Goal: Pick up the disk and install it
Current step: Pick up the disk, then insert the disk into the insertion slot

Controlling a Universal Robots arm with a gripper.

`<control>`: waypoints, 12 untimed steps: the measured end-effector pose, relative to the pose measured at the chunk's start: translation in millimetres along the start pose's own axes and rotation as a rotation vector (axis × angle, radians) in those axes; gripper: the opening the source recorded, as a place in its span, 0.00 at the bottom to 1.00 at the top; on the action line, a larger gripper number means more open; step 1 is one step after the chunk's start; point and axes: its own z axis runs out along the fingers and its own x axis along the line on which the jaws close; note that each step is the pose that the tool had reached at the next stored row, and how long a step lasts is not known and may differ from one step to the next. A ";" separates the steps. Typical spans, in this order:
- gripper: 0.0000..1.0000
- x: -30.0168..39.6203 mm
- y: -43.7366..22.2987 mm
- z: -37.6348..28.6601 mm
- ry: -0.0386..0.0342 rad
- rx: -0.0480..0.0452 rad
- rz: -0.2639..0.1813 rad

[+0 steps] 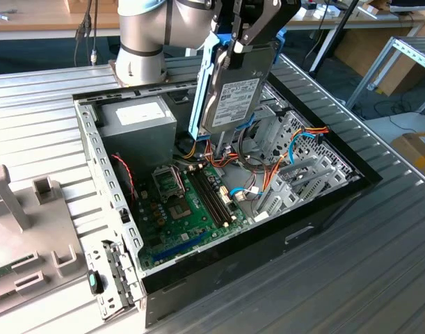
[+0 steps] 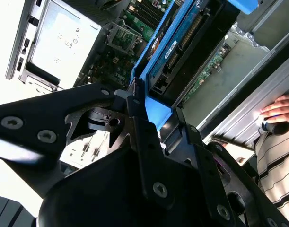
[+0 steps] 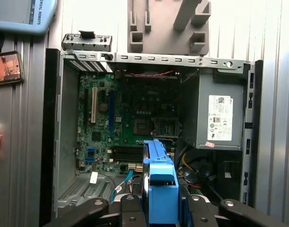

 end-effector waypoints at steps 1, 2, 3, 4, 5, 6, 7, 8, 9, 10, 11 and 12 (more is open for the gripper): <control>0.37 0.0 0.0 0.0 0.0000 0.0000 0.000; 0.37 0.0 0.0 0.0 0.0000 0.0000 0.000; 0.37 0.1 -0.8 0.0 0.0000 -0.0001 0.000; 0.37 0.2 -1.8 0.0 -0.0001 0.0000 0.000; 0.37 0.2 -2.8 0.0 0.0000 0.0000 0.000; 0.37 0.3 -6.3 -0.1 -0.0001 0.0000 0.000; 0.37 0.5 -9.4 -0.1 -0.0001 0.0000 0.000; 0.37 0.6 -13.0 -0.2 0.0000 0.0000 0.000; 0.37 0.7 -14.4 -0.2 0.0000 0.0000 0.000; 0.37 0.7 -14.4 -0.2 -0.0001 0.0000 0.000; 0.37 0.6 -14.5 -0.2 0.0000 0.0000 0.000; 0.37 0.7 -14.6 -0.2 0.0000 0.0000 0.000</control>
